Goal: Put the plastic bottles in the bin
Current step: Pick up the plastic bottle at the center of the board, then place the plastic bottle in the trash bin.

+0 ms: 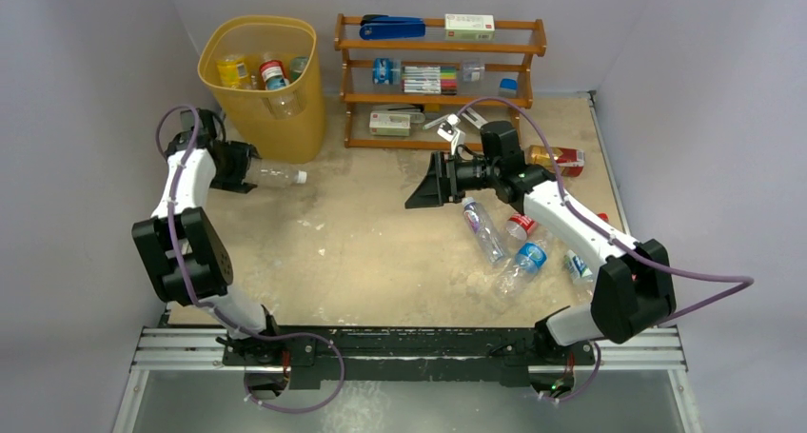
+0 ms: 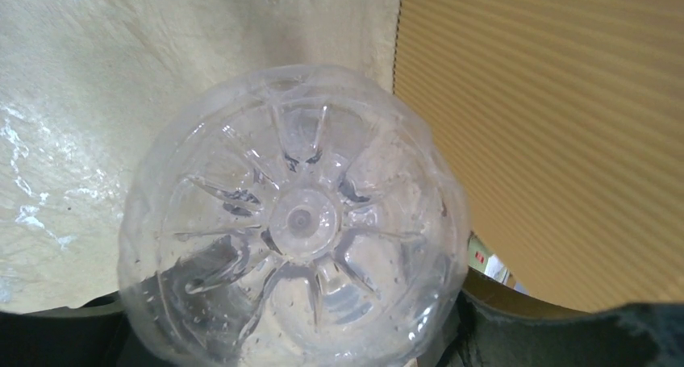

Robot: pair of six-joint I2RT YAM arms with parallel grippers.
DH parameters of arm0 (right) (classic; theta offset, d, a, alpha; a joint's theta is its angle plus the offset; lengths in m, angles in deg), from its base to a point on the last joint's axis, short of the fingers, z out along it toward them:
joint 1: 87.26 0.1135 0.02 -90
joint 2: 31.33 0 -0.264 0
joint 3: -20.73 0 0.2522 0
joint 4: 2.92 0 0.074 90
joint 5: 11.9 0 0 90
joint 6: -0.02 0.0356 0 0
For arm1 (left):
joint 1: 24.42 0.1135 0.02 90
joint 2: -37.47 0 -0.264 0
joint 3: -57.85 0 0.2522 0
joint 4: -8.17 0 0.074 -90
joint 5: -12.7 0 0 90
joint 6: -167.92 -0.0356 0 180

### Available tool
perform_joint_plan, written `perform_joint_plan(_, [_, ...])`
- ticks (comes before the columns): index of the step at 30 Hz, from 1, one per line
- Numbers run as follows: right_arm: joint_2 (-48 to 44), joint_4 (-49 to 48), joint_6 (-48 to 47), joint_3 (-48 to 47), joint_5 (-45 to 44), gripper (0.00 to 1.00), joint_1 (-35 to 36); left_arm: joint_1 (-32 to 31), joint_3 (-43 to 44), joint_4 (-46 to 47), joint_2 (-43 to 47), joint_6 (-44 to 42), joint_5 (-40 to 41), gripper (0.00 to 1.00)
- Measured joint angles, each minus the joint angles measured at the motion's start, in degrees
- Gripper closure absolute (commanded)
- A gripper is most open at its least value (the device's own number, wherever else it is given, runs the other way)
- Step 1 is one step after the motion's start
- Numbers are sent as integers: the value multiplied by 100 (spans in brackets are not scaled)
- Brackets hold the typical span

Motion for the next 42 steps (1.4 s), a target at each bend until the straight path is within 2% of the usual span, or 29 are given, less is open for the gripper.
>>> perform_joint_plan(6, [-2, 24, 15, 4, -46, 8, 0, -44, -546, 321, 691, -273, -564, 37])
perform_joint_plan(16, [-2, 74, 17, 4, -101, 9, 0, -136, -398, 1207, 1325, -345, -1652, 37])
perform_joint_plan(21, [-4, 96, 17, 4, -103, 9, 0, -170, 109, 1652, 1537, -157, -2002, 37])
perform_joint_plan(28, [-70, 109, 46, 9, -105, 9, 7, -177, 1241, 2229, 1532, 227, -2251, 38])
perform_joint_plan(35, [-105, 109, 90, 57, -116, 9, 33, -179, 2398, 2900, 1010, 317, -2186, 38])
perform_joint_plan(42, [-227, 114, 107, 96, -149, 8, 42, -184, 2822, 3445, 205, 179, -1755, 38])
